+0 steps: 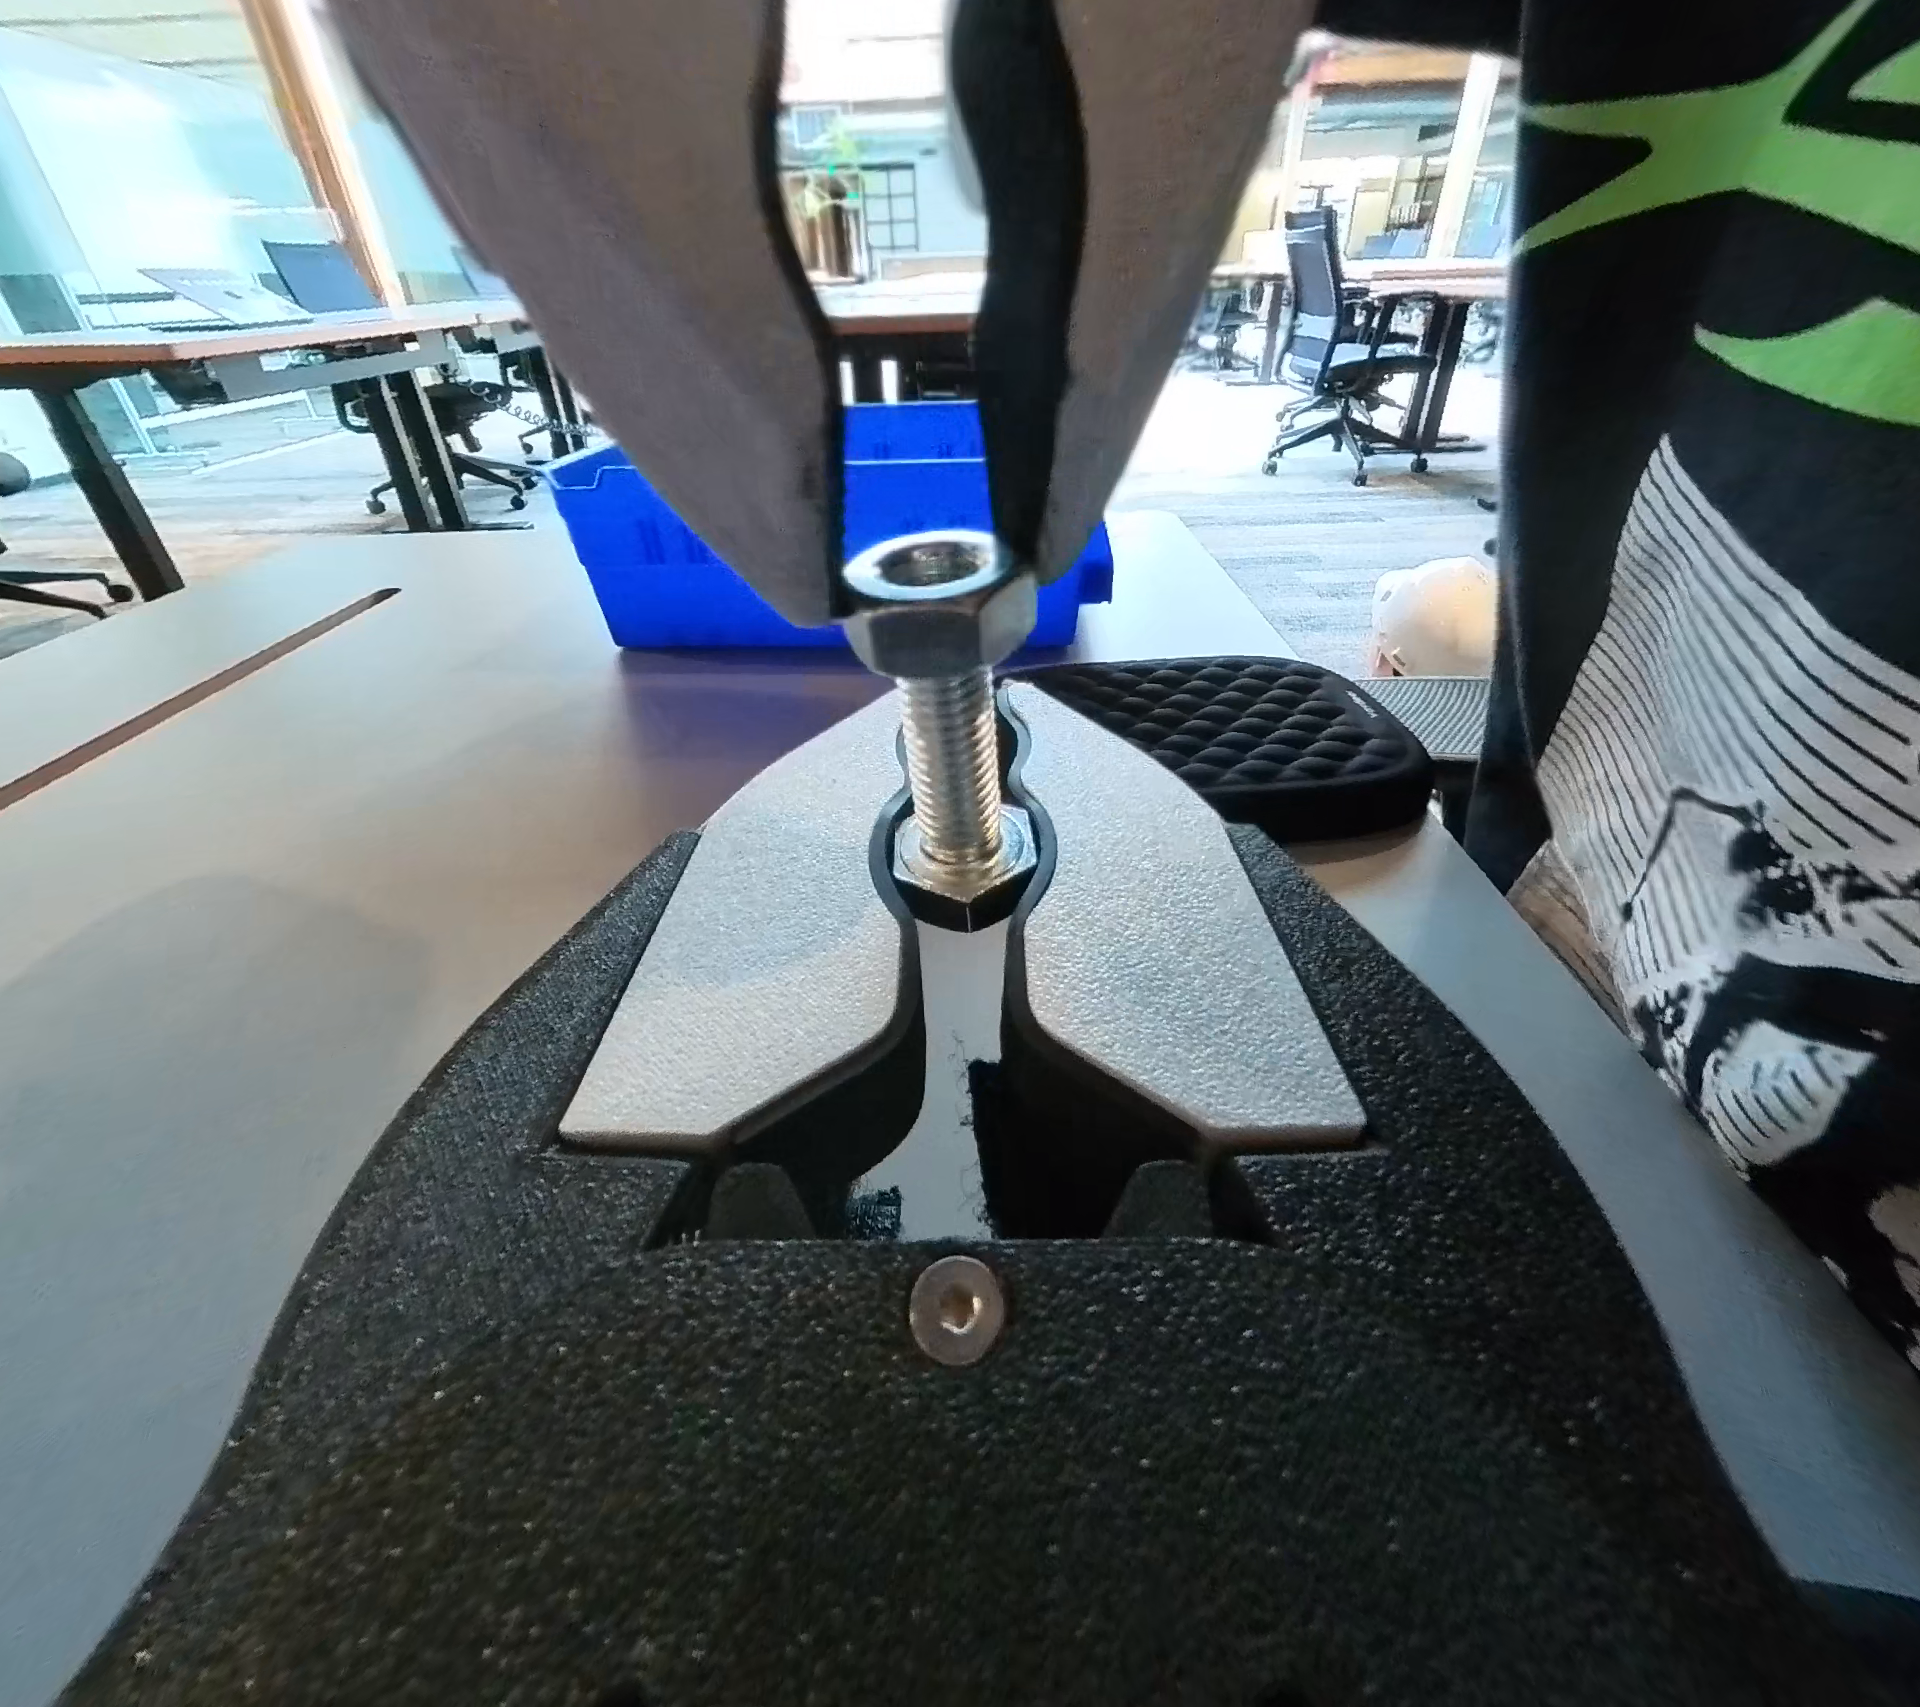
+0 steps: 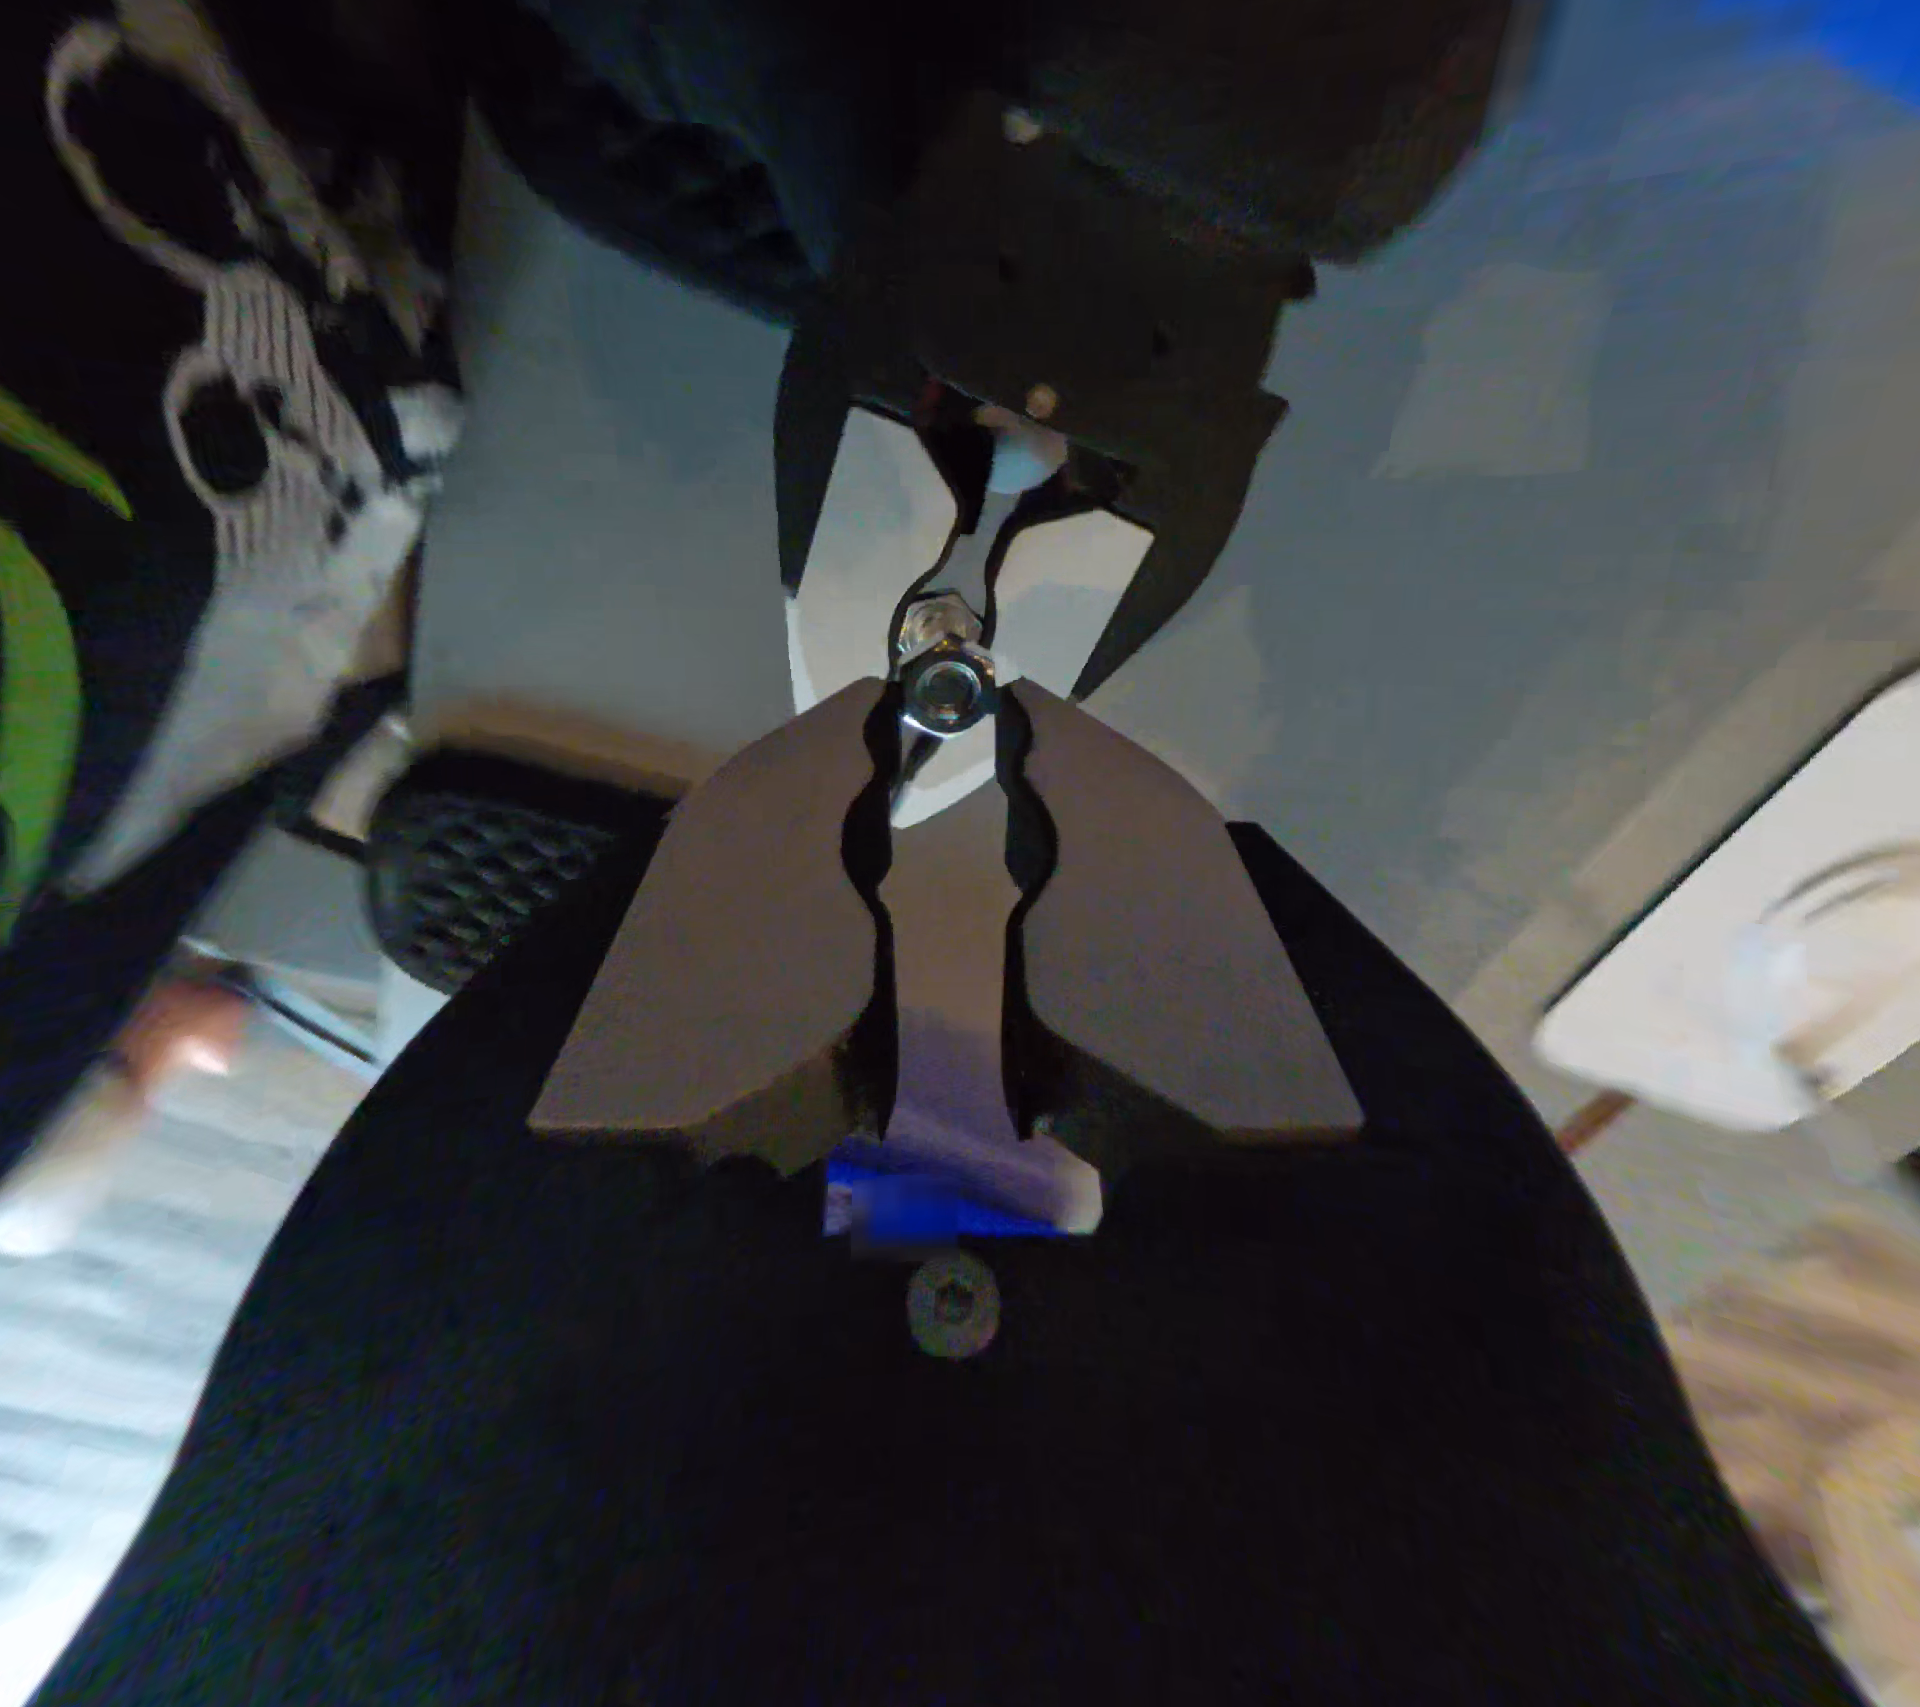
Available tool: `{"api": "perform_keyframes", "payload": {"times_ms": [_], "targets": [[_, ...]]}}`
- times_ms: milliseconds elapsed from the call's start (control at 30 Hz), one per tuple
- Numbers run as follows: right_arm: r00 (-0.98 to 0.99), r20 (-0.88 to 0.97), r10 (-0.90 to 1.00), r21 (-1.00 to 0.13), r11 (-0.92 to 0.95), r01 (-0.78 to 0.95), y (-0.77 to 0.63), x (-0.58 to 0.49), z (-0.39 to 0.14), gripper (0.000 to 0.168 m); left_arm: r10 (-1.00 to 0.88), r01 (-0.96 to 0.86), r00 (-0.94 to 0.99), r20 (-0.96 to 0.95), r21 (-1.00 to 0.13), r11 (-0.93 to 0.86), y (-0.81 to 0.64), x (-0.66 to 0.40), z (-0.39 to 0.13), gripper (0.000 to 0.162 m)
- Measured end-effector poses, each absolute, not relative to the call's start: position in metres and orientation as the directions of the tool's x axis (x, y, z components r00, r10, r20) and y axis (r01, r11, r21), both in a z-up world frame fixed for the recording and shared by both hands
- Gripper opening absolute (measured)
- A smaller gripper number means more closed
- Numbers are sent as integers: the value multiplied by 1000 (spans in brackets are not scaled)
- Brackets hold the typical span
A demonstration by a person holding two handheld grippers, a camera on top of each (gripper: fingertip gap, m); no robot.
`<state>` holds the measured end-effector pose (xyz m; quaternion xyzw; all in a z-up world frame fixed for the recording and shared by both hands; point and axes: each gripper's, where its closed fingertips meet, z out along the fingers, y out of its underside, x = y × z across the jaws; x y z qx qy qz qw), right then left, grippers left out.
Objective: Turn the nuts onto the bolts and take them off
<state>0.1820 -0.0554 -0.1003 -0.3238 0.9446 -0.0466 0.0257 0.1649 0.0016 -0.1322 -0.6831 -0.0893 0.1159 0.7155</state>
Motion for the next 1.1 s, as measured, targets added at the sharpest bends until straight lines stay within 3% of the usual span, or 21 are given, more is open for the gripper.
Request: {"api": "perform_keyframes", "payload": {"times_ms": [133, 200, 300, 433, 700, 800, 900, 1000, 1100], "targets": [[-875, -26, -484, -142, 868, -476, -56, 183, -100, 17, 284, -44, 958, -30, -998, 44, 1, 165, -131, 10], [-845, -12, -535, -166, 834, -526, -60, 182, -96, 31, 284, -42, 958, -26, -998, 51, 1, 165, -131, 10], [-621, 31, -783, -212, 602, -770, -65, 186, -87, 37, 281, -47, 959, -33, -998, 44, 1, 166, -131, 11], [-178, 107, -978, -88, 169, -982, -61, 177, -87, 38, 277, -46, 960, -31, -998, 49, 1, 166, -131, 11], [-23, 36, -999, -119, 19, -993, -55, 186, -101, 24, 275, -45, 961, -29, -998, 51, 1, 166, -130, 11], [-56, 36, -998, -122, 51, -991, -56, 185, -101, 17, 275, -45, 961, -29, -998, 50, 1, 166, -130, 11], [-202, 31, -979, -113, 197, -974, -58, 184, -101, 17, 283, -42, 959, -24, -997, 58, 0, 165, -130, 11], [-432, 31, -901, -80, 429, -900, -57, 183, -101, 17, 285, -40, 958, -22, -998, 58, 0, 164, -130, 11], [-744, 21, -668, -57, 743, -667, -54, 183, -102, 17, 283, -41, 959, -28, -998, 43, 2, 165, -132, 11]]}}
